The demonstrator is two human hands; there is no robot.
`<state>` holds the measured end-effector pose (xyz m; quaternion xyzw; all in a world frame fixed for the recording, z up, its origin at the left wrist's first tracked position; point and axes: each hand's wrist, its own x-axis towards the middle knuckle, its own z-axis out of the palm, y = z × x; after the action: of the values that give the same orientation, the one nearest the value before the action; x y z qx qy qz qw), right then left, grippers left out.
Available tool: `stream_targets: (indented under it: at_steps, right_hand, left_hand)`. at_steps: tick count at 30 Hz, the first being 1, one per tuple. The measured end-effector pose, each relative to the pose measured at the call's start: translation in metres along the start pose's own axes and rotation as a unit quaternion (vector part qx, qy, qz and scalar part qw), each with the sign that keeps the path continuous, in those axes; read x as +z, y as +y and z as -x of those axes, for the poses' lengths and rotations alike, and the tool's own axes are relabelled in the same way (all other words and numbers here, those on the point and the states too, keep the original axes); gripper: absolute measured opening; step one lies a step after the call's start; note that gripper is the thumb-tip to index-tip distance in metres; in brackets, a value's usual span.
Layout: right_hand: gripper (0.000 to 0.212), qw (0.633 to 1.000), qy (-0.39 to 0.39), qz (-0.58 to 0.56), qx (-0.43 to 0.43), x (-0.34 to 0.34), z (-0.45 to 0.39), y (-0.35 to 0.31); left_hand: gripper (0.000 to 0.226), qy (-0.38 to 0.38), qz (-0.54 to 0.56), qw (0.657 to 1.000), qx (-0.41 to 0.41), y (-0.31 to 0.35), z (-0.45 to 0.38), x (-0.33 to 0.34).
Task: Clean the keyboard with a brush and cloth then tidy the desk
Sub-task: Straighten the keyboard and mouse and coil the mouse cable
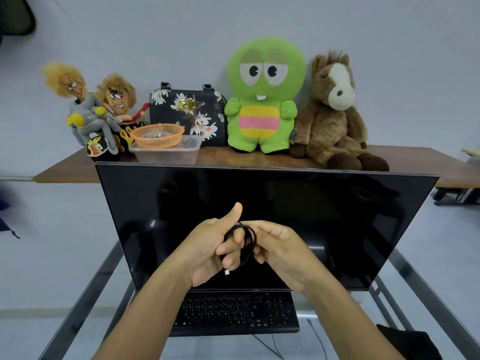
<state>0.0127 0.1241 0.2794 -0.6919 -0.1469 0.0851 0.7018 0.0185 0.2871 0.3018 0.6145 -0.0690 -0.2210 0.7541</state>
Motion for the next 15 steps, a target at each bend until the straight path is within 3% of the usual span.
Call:
stream_targets:
  at_steps: [6,10,12,15]
  right_hand:
    - [0.02,0.989,0.049,-0.118,0.076,0.007,-0.011,0.008]
    - [0.018,0.976,0.019,-0.198,0.085,0.002,-0.012,0.011]
    - [0.018,0.982,0.004,-0.177,0.071,-0.001,-0.008,0.009]
    - [0.016,0.992,0.008,-0.12,0.045,-0.001,-0.005,0.008]
  left_hand:
    - [0.061,0.098,-0.056,0.993,0.038,-0.008,-0.009,0.009]
    - [0.052,0.033,0.066,0.997,0.014,-0.008,-0.007,0.006]
    - [0.042,-0.014,0.125,0.992,0.004,-0.008,-0.006,0.002]
    - [0.039,-0.004,0.091,0.996,0.018,-0.012,-0.008,-0.002]
